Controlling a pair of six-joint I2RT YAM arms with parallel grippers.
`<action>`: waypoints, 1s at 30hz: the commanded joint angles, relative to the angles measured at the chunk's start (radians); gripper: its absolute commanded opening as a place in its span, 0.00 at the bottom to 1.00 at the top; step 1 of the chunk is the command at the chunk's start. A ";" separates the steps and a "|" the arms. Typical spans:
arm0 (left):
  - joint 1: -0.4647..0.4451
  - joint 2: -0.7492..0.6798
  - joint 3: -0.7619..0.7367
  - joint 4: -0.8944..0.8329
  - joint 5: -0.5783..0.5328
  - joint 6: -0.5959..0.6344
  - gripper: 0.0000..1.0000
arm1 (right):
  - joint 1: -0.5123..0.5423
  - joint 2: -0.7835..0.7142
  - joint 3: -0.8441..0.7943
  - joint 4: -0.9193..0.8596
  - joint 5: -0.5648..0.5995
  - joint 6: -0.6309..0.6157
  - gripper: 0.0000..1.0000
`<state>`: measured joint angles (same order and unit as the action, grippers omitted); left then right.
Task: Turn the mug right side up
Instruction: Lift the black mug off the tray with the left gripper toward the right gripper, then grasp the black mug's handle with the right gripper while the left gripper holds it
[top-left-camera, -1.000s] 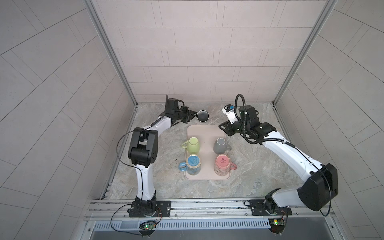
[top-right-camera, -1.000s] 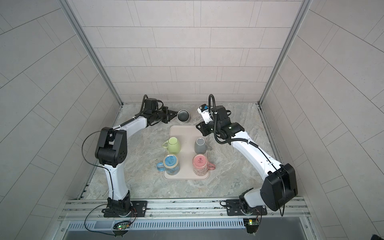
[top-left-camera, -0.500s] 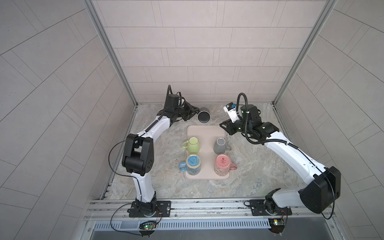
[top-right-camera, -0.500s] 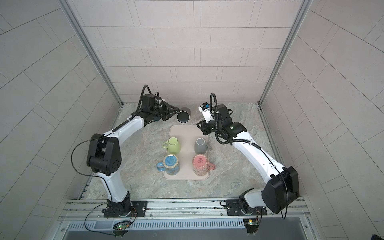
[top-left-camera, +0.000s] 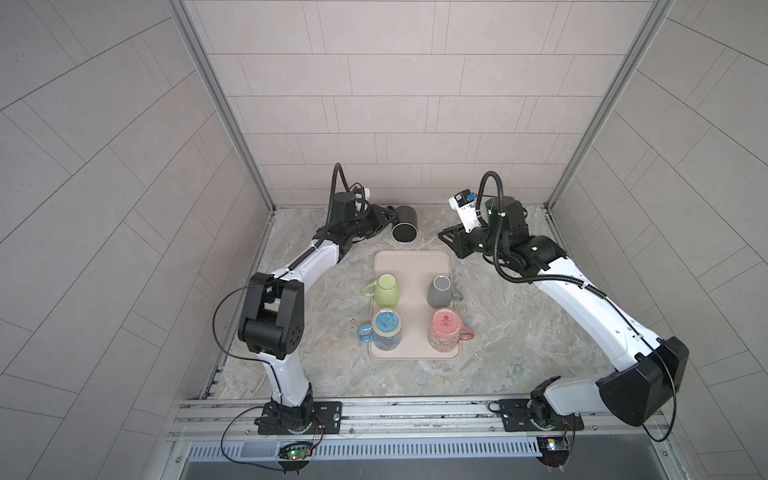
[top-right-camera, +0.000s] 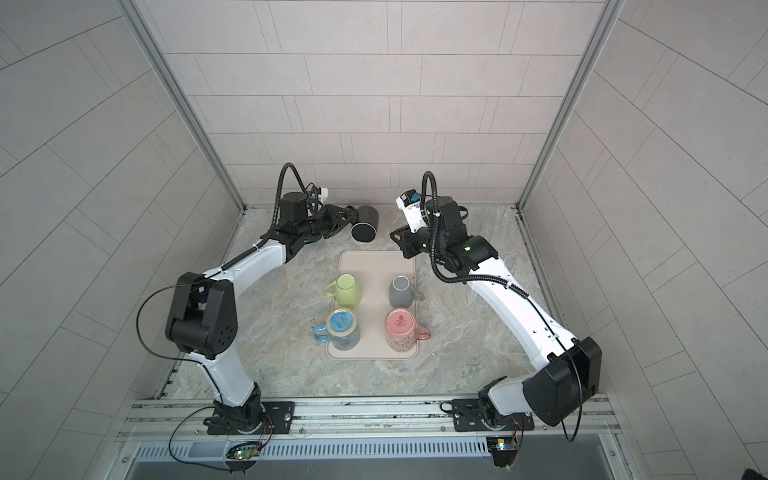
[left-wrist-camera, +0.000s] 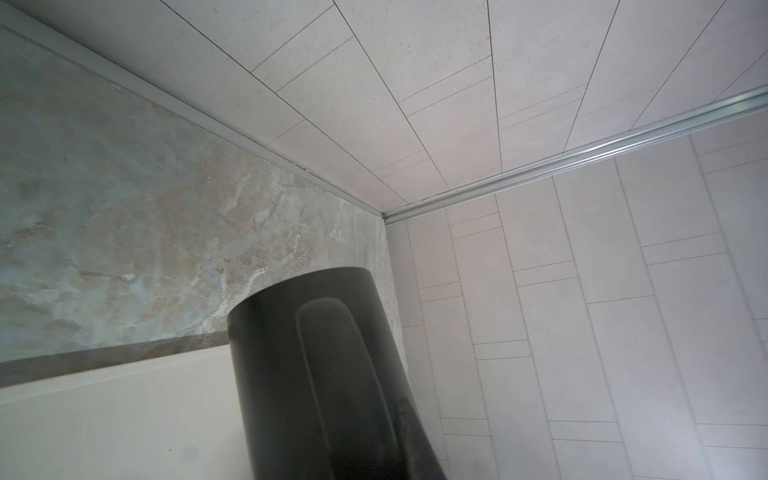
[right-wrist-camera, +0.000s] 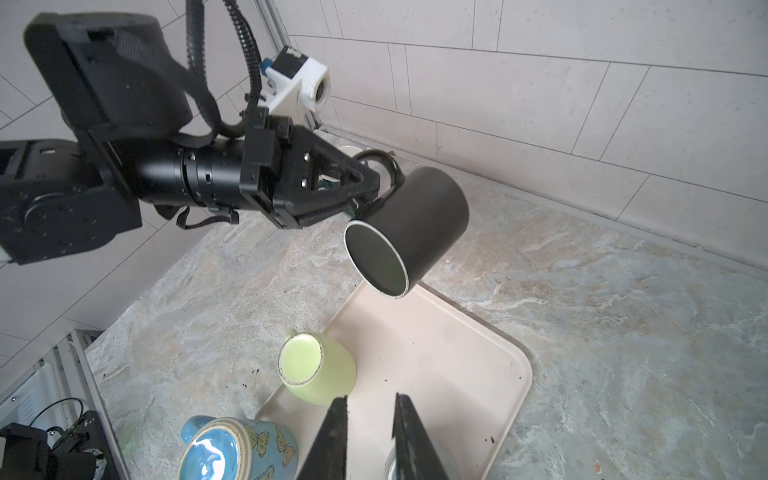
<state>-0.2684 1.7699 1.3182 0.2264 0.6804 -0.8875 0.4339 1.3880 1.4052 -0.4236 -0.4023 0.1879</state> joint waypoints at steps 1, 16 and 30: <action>-0.018 -0.119 0.000 0.118 -0.047 0.157 0.00 | 0.008 0.029 0.031 -0.011 -0.016 0.022 0.21; -0.062 -0.222 -0.204 0.536 -0.107 0.344 0.00 | 0.016 0.158 0.224 0.011 -0.149 0.079 0.25; -0.142 -0.272 -0.348 0.736 -0.280 0.542 0.00 | 0.009 0.305 0.357 0.072 -0.375 0.288 0.33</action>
<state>-0.3962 1.5661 0.9718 0.7601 0.4538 -0.4297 0.4442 1.6852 1.7378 -0.3904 -0.7048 0.4126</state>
